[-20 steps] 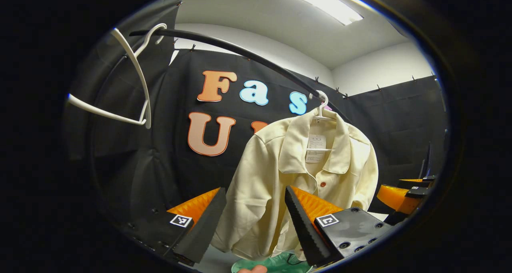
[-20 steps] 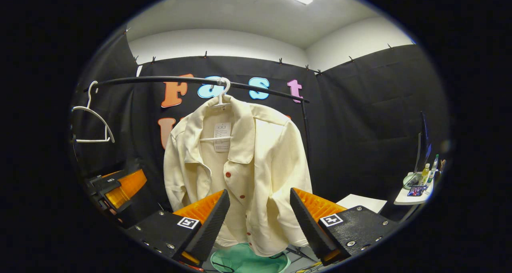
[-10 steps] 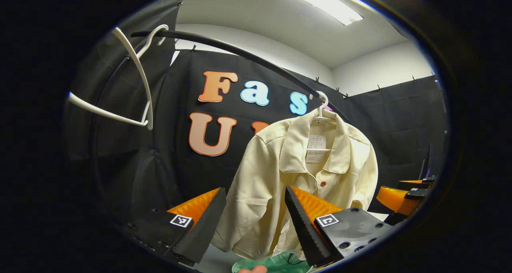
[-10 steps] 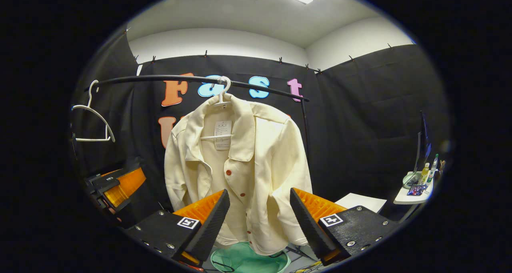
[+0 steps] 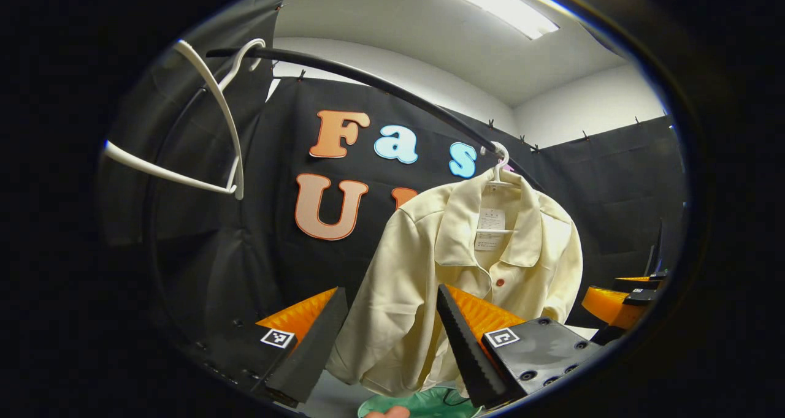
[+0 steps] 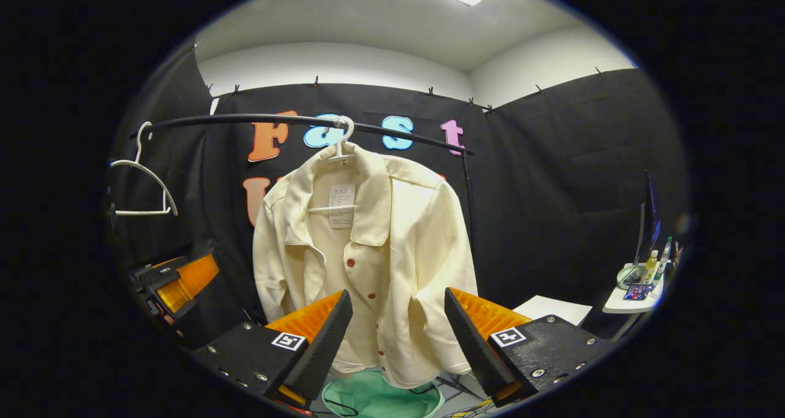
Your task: Grasp the clothes on the hanger with both hands and then place them into the laundry hamper below.
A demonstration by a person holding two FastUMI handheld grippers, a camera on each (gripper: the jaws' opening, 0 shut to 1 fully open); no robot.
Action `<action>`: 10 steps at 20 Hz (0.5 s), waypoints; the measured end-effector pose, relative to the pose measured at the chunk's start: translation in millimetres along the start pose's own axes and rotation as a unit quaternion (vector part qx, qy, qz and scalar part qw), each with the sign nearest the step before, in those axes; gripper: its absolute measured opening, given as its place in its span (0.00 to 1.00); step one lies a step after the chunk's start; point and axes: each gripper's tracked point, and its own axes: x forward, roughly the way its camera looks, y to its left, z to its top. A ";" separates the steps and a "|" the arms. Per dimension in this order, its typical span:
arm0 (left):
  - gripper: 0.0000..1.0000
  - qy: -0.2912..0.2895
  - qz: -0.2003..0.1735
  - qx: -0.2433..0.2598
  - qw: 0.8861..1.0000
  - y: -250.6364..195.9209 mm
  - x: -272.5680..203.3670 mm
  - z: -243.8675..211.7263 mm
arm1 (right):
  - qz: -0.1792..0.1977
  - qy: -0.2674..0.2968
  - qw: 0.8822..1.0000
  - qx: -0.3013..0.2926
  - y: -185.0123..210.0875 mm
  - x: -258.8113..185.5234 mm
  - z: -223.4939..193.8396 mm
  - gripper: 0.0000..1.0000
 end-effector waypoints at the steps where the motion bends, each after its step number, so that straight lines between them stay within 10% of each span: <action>1: 0.96 0.000 0.000 0.000 1.000 0.4 0.1 0.0 | 0.001 -0.001 1.000 -0.001 0.1 1.5 0.8 0.94; 10: 0.96 0.002 0.007 0.009 1.000 9.3 -5.7 -0.3 | 0.021 0.040 0.999 0.002 5.2 104.9 -29.5 0.94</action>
